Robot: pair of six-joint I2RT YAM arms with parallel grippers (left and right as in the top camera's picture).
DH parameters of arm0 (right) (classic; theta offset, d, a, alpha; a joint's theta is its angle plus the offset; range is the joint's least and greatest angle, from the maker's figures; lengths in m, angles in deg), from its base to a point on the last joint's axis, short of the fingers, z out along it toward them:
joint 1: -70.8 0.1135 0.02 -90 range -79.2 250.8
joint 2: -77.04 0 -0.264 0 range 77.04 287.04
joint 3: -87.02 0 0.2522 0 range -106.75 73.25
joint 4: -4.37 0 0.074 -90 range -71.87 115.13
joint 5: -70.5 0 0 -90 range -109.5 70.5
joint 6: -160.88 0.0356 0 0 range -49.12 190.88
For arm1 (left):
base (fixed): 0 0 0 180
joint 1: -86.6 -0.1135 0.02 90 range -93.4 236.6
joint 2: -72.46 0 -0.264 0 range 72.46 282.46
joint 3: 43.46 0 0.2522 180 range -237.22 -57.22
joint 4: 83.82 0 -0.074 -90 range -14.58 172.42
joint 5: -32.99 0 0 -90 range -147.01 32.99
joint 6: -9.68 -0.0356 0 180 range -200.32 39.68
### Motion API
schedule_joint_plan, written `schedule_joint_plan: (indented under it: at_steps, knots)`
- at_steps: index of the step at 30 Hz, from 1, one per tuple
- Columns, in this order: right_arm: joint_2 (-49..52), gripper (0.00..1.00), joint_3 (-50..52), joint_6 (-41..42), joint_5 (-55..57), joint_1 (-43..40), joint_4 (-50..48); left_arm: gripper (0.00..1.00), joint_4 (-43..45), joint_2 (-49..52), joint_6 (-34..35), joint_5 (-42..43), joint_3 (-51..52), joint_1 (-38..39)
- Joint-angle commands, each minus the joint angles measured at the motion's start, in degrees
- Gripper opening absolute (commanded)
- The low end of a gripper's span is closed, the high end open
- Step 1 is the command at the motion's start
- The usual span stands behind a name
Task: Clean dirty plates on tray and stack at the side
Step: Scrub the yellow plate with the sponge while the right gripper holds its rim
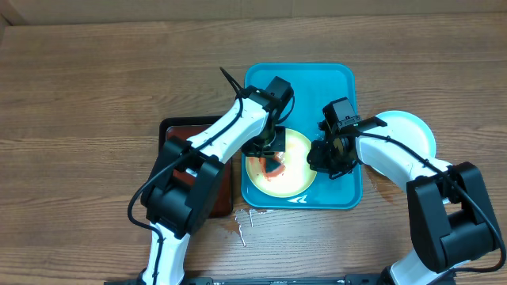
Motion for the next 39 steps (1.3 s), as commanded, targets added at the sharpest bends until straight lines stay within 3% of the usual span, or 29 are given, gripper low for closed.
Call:
schedule_joint_plan:
  at_steps: [1, 5, 7, 11, 12, 15, 21, 29, 35, 39]
  knots:
    - [0.6, 0.04, 1.8, 0.1, 1.7, 0.6, 0.3, 0.04, -2.2, 0.8, -1.8, -15.7, 0.0, -1.2]
    - [0.6, 0.04, 1.8, 0.1, 1.7, 0.6, 0.3, 0.04, -2.4, 0.8, -5.6, -18.2, 0.0, -1.3]
    - [0.6, 0.04, 1.8, 0.1, 1.7, 0.6, 0.3, 0.04, -1.2, 0.8, -8.5, -15.3, 0.0, -1.3]
    - [0.6, 0.04, 1.8, 0.1, 1.7, 0.6, 0.2, 0.04, 1.8, 0.8, -16.3, 0.2, 0.0, -1.2]
    - [0.6, 0.04, 1.8, 0.1, 1.7, 0.6, 0.2, 0.04, 3.1, 0.9, -17.7, 8.8, 0.0, -1.1]
    - [0.6, 0.04, 1.8, 0.1, 1.7, 0.6, 0.2, 0.04, 5.8, 2.2, -17.9, 21.3, 0.0, -0.2]
    - [0.6, 0.04, 1.8, 0.3, 1.7, 0.6, 0.3, 0.04, 5.3, 5.2, -17.7, 30.0, 0.0, 3.4]
    - [0.6, 0.04, 1.8, 0.3, 1.7, 0.6, 0.4, 0.04, -0.1, 5.1, -17.7, 26.7, -0.2, 4.0]
    - [0.6, 0.04, 1.8, 0.3, 1.7, 0.6, 0.5, 0.04, -5.7, 5.1, -14.2, 13.1, -0.5, 1.2]
    - [0.6, 0.04, 1.8, 0.3, 1.7, 0.6, 0.5, 0.04, -9.4, 5.1, -10.2, -3.1, -0.5, -0.5]
